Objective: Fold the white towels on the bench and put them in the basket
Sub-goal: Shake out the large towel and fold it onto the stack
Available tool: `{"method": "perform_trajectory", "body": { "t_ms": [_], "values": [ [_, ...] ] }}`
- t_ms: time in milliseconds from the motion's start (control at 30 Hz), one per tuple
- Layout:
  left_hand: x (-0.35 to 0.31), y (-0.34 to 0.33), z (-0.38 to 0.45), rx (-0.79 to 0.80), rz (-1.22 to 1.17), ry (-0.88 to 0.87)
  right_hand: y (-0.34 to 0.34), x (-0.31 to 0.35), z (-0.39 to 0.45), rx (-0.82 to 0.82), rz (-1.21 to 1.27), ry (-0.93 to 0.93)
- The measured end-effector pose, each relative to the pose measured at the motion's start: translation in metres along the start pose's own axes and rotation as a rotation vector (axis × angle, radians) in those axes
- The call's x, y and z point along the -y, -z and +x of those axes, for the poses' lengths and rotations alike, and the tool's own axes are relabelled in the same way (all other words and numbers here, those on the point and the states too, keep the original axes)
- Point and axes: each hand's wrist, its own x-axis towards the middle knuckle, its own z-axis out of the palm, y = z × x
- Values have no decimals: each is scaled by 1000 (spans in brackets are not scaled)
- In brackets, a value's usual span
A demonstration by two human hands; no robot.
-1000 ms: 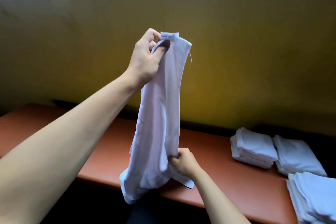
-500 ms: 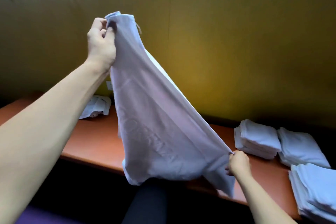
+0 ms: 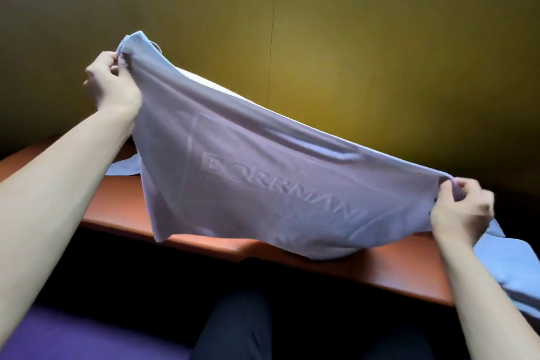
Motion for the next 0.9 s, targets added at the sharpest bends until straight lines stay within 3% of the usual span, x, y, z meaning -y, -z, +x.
{"method": "perform_trajectory", "body": {
  "t_ms": [167, 300, 467, 800, 900],
  "values": [
    [40, 17, 4, -93, 145, 61, 16, 34, 6, -141, 135, 190],
    [63, 14, 1, -86, 258, 88, -2, 57, 11, -151, 162, 279],
    [111, -31, -2, -25, 287, 227, -78, 48, 20, 9, 77, 247],
    [256, -180, -14, 87, 243, 528, -269, -54, 25, 265, -165, 142],
    [290, -223, -17, 76, 220, 503, -311, -74, 33, 317, -230, 128]
  ]
}}
